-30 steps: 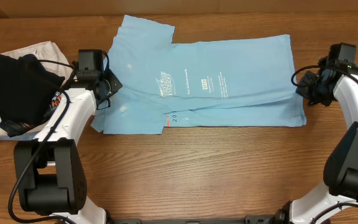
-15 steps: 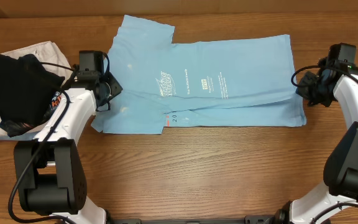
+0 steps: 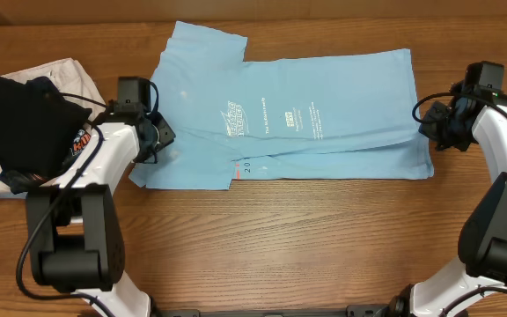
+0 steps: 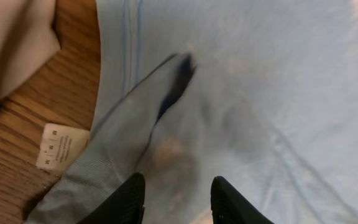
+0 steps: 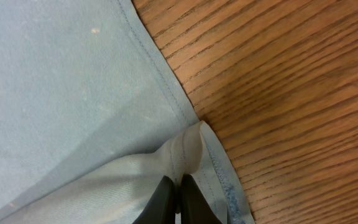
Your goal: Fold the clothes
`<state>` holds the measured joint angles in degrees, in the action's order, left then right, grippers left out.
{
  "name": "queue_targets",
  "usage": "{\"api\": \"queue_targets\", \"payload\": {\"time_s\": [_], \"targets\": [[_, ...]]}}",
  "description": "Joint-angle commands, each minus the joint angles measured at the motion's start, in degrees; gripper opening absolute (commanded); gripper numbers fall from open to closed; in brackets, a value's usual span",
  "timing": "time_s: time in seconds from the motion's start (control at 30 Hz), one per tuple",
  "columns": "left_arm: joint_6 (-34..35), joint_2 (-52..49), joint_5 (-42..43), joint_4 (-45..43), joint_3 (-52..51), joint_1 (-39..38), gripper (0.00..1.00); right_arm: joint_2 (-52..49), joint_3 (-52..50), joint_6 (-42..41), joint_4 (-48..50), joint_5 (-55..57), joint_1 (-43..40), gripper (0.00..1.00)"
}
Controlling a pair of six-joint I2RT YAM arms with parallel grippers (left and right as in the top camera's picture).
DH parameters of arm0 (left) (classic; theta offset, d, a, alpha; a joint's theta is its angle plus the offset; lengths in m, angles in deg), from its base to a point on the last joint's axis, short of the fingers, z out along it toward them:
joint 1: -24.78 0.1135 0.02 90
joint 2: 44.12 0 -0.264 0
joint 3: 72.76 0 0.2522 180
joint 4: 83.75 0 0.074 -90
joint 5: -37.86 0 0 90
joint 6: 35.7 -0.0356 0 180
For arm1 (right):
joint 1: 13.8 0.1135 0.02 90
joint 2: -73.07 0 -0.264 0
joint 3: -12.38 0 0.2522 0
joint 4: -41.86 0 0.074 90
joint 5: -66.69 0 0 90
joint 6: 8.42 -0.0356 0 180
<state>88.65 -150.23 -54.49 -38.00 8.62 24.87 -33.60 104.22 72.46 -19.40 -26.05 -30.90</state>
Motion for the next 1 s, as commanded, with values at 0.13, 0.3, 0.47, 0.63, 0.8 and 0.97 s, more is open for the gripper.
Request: {"api": "queue_targets", "payload": {"time_s": [0.13,0.3,0.47,0.63,0.8,0.97], "targets": [[-1.1,-2.1,-1.2,1.0,0.0,-0.1,0.36,0.0,-0.8,0.2,0.4,0.1,0.2,0.04],[-1.1,-2.1,-1.3,1.4,0.0,-0.1,0.33,0.0,-0.9,0.3,0.3,0.1,0.2,0.04],[1.8,-2.1,-4.9,3.4,0.0,-0.1,0.31,0.0,-0.9,0.3,0.3,0.1,0.2,0.04],[2.4,-2.1,-5.7,3.8,0.0,-0.1,0.39,0.0,-0.9,0.2,0.3,0.1,0.2,0.04],[2.5,-2.1,-5.8,3.6,0.0,-0.1,0.44,0.0,-0.9,0.3,0.3,0.1,0.2,0.04],[1.2,-2.1,-3.0,3.6,0.0,-0.1,0.35,0.0,-0.9,0.4,0.3,0.1,0.2,0.04]]}}
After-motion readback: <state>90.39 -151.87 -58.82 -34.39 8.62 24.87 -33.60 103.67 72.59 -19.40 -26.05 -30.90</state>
